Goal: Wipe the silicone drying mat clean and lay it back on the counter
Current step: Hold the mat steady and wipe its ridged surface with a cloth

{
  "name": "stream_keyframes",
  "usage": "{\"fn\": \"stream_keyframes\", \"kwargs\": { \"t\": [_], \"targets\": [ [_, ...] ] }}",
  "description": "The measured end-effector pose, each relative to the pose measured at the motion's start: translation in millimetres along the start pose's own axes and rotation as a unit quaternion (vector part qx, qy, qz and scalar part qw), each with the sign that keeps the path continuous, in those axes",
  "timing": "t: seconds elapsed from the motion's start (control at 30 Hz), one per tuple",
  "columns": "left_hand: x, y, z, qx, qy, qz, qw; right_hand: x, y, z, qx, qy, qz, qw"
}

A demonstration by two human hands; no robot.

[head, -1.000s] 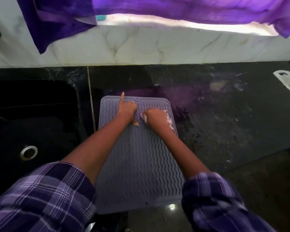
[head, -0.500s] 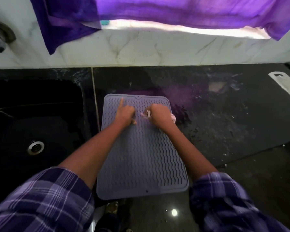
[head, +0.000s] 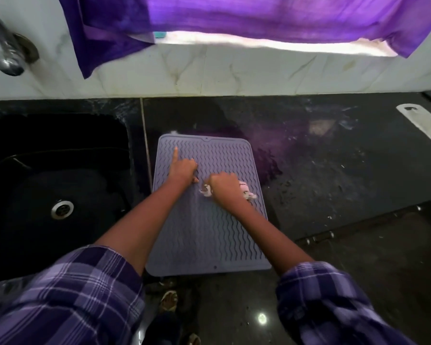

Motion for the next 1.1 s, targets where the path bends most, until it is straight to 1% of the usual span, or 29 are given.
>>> {"fn": "stream_keyframes", "kwargs": {
  "t": [0.07,0.1,0.17,0.23,0.27,0.3,0.33,0.37,0.4,0.43,0.5,0.57,0.67,0.73,0.8,0.9,0.93,0.97,1.03,1.07,1.1],
  "targets": [
    [-0.5,1.6,-0.4,0.003,0.004,-0.003,1.000,-20.7,15.4,8.7,0.004,-0.015,-0.023,1.000],
    [0.1,1.3,-0.6,0.003,0.006,-0.006,1.000,-32.1,23.2,7.4,0.003,-0.030,-0.011,0.999],
    [-2.9,-0.3,-0.8,0.009,0.003,-0.005,1.000,-45.4,20.3,-5.7,0.041,-0.032,0.041,0.998],
    [-10.8,-2.8,-6.3,0.021,0.014,-0.014,1.000,-45.3,3.0,-23.2,0.094,-0.001,0.112,0.989],
    [-15.7,-4.1,-10.8,0.018,0.023,-0.026,0.999,-41.6,-7.0,-31.7,0.115,0.015,0.111,0.987],
    [-20.8,-5.5,-16.2,0.002,0.035,-0.034,0.999,-35.4,-16.0,-39.9,0.130,0.039,0.077,0.988],
    [-26.4,-6.5,-21.3,-0.030,0.044,-0.030,0.998,-29.1,-21.7,-45.9,0.120,0.062,0.017,0.991],
    [-32.7,-5.6,-25.7,-0.064,0.049,-0.010,0.997,-23.6,-22.8,-48.7,0.088,0.077,-0.053,0.992],
    [-39.9,-2.9,-30.0,-0.084,0.052,0.021,0.995,-21.3,-19.5,-47.2,0.041,0.075,-0.104,0.991],
    [-47.5,0.4,-34.1,-0.081,0.058,0.050,0.994,-21.4,-10.8,-43.3,-0.002,0.064,-0.121,0.991],
    [-57.3,7.6,-39.3,-0.036,0.067,0.076,0.994,-29.3,12.2,-32.5,-0.046,0.035,-0.086,0.995],
    [-59.6,10.8,-41.0,-0.012,0.061,0.076,0.995,-42.5,30.4,-28.4,-0.023,0.034,-0.052,0.998],
    [-58.9,9.5,-44.4,-0.011,0.047,0.074,0.996,-71.0,36.9,-24.2,0.022,0.038,-0.053,0.998],
    [-56.7,8.3,-46.1,-0.004,0.043,0.067,0.997,-104.2,45.5,-16.9,0.022,0.012,-0.056,0.998],
    [-57.5,7.0,-46.3,0.013,0.045,0.062,0.997,-132.6,49.4,-11.4,0.026,-0.023,-0.019,0.999],
    [-62.0,8.3,-48.3,0.024,0.048,0.062,0.997,-129.0,32.3,-16.5,0.051,0.004,0.075,0.996],
    [-63.2,8.3,-49.3,0.024,0.047,0.059,0.997,-119.5,23.9,-18.2,0.058,0.020,0.084,0.995],
    [-64.1,8.3,-49.9,0.023,0.048,0.056,0.997,-109.5,18.3,-19.8,0.072,0.035,0.067,0.995],
    [-63.8,9.0,-48.9,0.018,0.049,0.052,0.997,-93.9,12.5,-18.7,0.088,0.058,-0.027,0.994],
    [-64.0,10.1,-47.7,0.013,0.050,0.051,0.997,-91.4,14.3,-15.0,0.074,0.057,-0.072,0.993],
    [-64.5,11.3,-47.1,0.009,0.050,0.053,0.997,-94.2,21.5,-9.2,0.047,0.047,-0.090,0.994]
  ]
}}
Point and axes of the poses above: each hand's wrist, its own x-axis towards the middle knuckle, its own y-axis out of the palm, z = x × y, the point moved 1 cm from there along x, towards the middle knuckle, and after that the axes turned 6 degrees about -z, right-handed, at the moved point
